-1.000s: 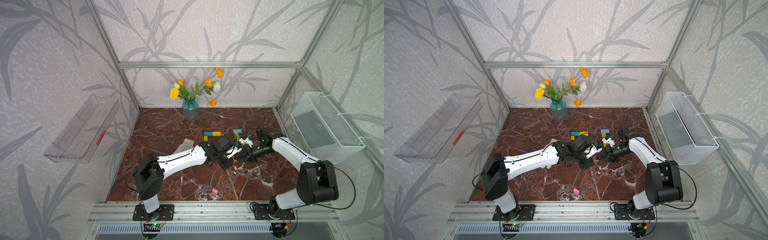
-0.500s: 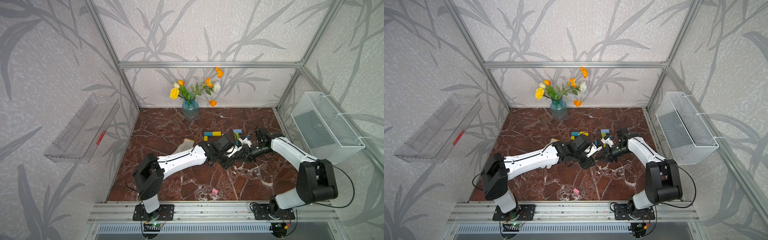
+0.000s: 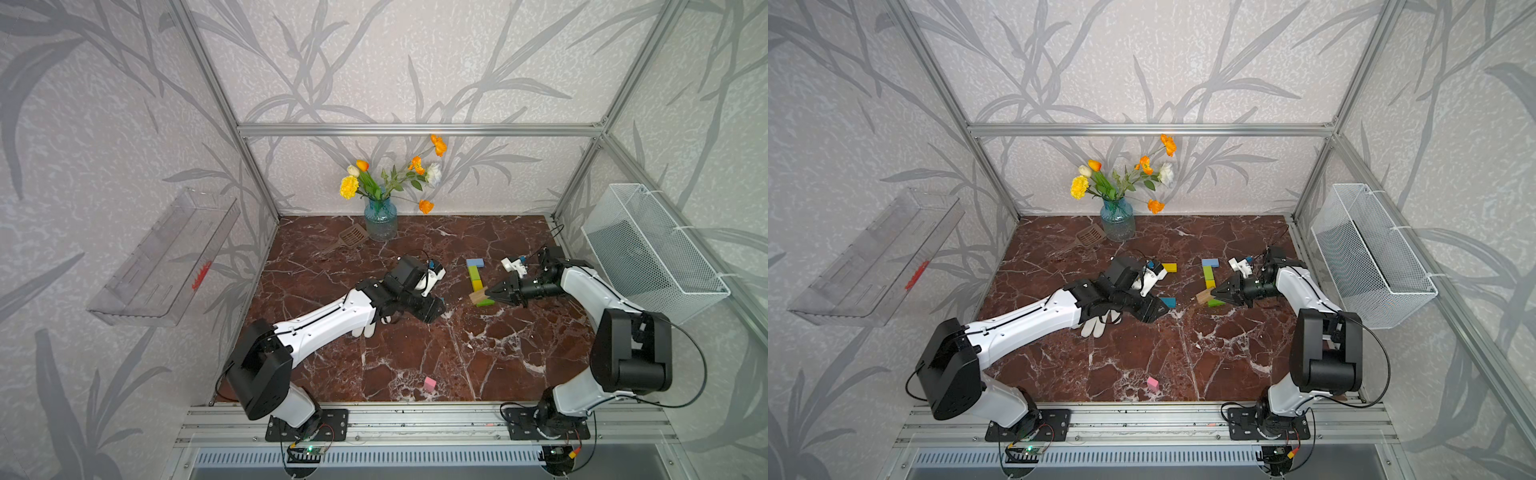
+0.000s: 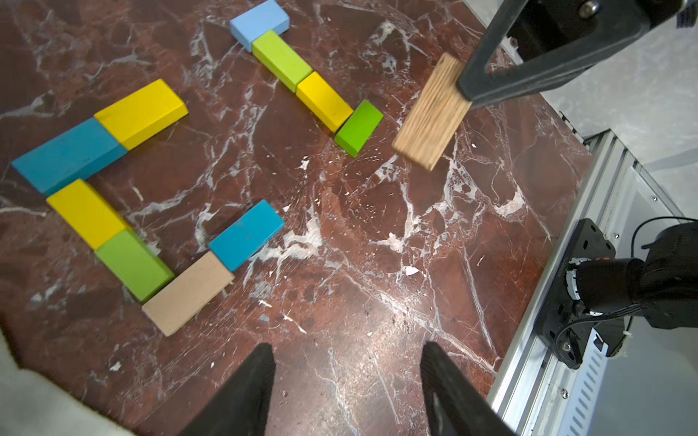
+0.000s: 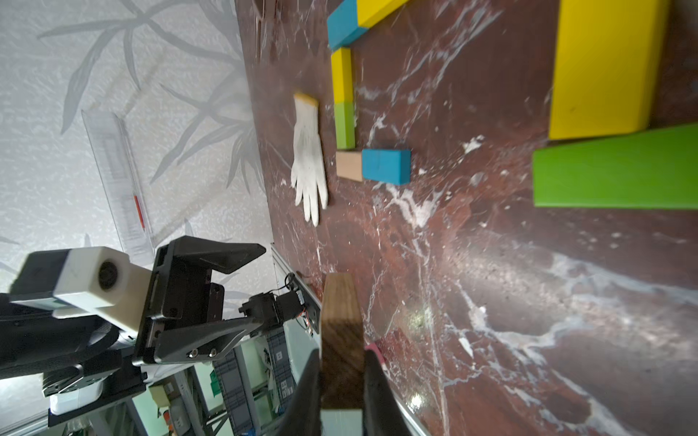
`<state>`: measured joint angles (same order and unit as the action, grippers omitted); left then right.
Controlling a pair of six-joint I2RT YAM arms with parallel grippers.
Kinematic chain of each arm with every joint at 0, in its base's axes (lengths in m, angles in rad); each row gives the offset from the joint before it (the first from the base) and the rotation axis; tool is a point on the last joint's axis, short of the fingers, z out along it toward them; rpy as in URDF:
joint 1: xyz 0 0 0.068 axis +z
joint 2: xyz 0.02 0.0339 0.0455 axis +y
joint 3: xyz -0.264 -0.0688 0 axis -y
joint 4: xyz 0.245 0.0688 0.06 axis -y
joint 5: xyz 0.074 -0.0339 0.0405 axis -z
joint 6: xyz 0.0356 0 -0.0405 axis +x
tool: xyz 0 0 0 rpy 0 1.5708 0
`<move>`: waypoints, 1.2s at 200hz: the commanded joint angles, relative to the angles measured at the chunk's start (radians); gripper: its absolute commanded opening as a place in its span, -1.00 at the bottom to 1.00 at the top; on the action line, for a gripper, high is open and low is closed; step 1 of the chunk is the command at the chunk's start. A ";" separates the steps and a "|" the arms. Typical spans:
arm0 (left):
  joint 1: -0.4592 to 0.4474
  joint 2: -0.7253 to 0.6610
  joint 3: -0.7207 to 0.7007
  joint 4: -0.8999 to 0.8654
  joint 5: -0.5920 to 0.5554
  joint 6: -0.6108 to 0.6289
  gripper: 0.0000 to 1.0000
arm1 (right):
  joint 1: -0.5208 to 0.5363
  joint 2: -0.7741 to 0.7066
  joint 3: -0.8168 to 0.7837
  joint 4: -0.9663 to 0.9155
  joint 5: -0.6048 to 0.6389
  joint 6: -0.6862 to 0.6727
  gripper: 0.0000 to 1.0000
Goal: Assemble the letter c with building blocks
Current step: Pick up the building block from the center of the board, then assemble the building block at the center of the board.
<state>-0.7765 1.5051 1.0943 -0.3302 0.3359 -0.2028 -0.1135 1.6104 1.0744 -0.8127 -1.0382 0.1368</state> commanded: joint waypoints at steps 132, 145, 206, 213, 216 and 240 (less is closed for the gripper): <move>0.157 -0.077 -0.153 0.107 0.208 -0.162 0.28 | -0.125 0.390 0.267 0.208 0.042 0.038 -0.78; 0.164 -0.078 -0.147 0.111 0.213 -0.164 0.29 | -0.129 0.417 0.298 0.212 0.046 0.044 -0.77; 0.186 0.005 -0.092 0.116 0.302 -0.154 0.30 | -0.138 0.540 0.435 0.230 0.061 0.071 -0.76; 0.187 0.016 -0.085 0.117 0.309 -0.150 0.30 | -0.138 0.554 0.451 0.233 0.061 0.071 -0.76; 0.187 0.020 -0.082 0.117 0.314 -0.151 0.30 | -0.137 0.560 0.459 0.233 0.061 0.072 -0.76; 0.189 0.045 -0.066 0.118 0.331 -0.146 0.30 | -0.140 0.608 0.516 0.222 0.061 0.064 -0.75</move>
<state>-0.5934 1.5276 0.9894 -0.2249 0.6189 -0.3592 -0.2470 2.1803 1.5352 -0.5892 -0.9768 0.2028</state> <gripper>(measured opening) 0.649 0.174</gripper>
